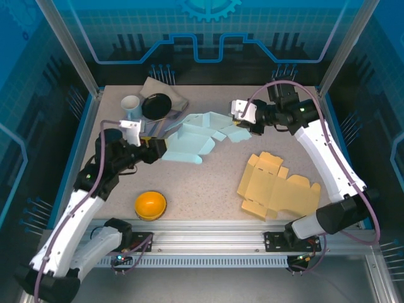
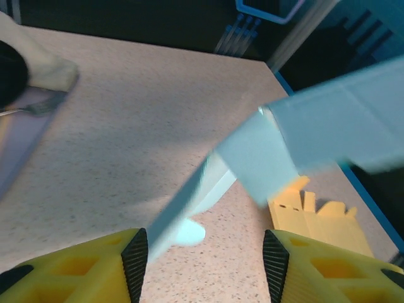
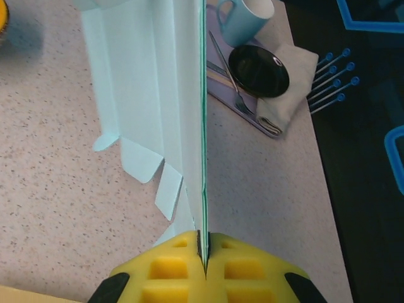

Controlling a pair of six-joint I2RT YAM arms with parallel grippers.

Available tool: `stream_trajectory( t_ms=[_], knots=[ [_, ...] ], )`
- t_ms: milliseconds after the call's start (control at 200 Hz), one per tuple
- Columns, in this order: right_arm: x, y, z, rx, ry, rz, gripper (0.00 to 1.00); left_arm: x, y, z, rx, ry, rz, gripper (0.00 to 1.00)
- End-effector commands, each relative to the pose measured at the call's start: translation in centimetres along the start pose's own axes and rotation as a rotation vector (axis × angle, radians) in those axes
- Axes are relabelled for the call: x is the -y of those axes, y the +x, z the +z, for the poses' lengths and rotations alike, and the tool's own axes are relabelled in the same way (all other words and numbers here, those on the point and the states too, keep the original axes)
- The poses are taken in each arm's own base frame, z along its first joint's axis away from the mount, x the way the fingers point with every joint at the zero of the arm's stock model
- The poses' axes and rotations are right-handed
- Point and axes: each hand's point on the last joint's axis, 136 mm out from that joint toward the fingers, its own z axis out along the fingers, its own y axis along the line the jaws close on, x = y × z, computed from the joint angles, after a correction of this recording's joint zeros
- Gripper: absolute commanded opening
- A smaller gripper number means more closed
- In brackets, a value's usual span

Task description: Fold the paper box

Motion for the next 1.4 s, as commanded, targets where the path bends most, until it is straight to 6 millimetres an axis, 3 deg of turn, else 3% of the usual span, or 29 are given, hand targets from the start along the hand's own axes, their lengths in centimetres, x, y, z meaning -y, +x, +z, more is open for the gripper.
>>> stream_trajectory(
  t_ms=[0, 170, 245, 355, 460, 550, 675, 885, 1060, 1210, 1396],
  knots=[
    [-0.9, -0.8, -1.7, -0.086, -0.03, 0.02, 0.0, -1.0, -1.5, -3.9, 0.086, -0.136, 0.027, 0.55],
    [-4.8, -4.0, -4.0, -0.1, -0.159, -0.023, 0.0, -3.9, -4.0, -8.0, 0.235, -0.374, 0.066, 0.57],
    [-6.6, -4.9, -5.2, -0.114, -0.216, -0.034, 0.0, -4.8, -4.9, -9.0, 0.273, -0.445, 0.074, 0.57],
    [-8.8, -4.6, -5.7, -0.204, -0.261, -0.068, 0.0, -5.0, -5.6, -9.2, 0.291, -0.472, 0.074, 0.57],
    [-9.3, -3.2, -4.7, -0.297, -0.268, -0.08, 0.0, -4.8, -5.7, -8.6, 0.287, -0.454, 0.075, 0.57],
    [-9.3, -1.8, -3.2, -0.372, -0.277, -0.084, 0.0, -4.8, -5.6, -8.1, 0.282, -0.445, 0.07, 0.57],
    [-9.5, -1.4, -0.7, -0.397, -0.327, -0.08, 0.0, -4.6, -5.2, -7.6, 0.268, -0.42, 0.067, 0.57],
    [-9.2, 1.4, 5.0, -0.516, -0.41, -0.081, 0.0, -4.5, -3.7, -6.1, 0.188, -0.38, 0.074, 0.57],
    [-6.4, 4.7, 9.9, -0.66, -0.302, -0.115, 0.0, -5.1, -2.4, -4.2, 0.121, -0.376, 0.033, 0.57],
    [-5.0, 6.3, 13.6, -0.642, -0.197, -0.138, 0.0, -6.4, -1.1, -2.3, 0.102, -0.394, -0.085, 0.56],
    [-3.5, 9.6, 16.6, -0.649, -0.032, -0.199, 0.0, -8.9, 3.1, 2.5, -0.039, -0.424, -0.261, 0.53]
  ],
)
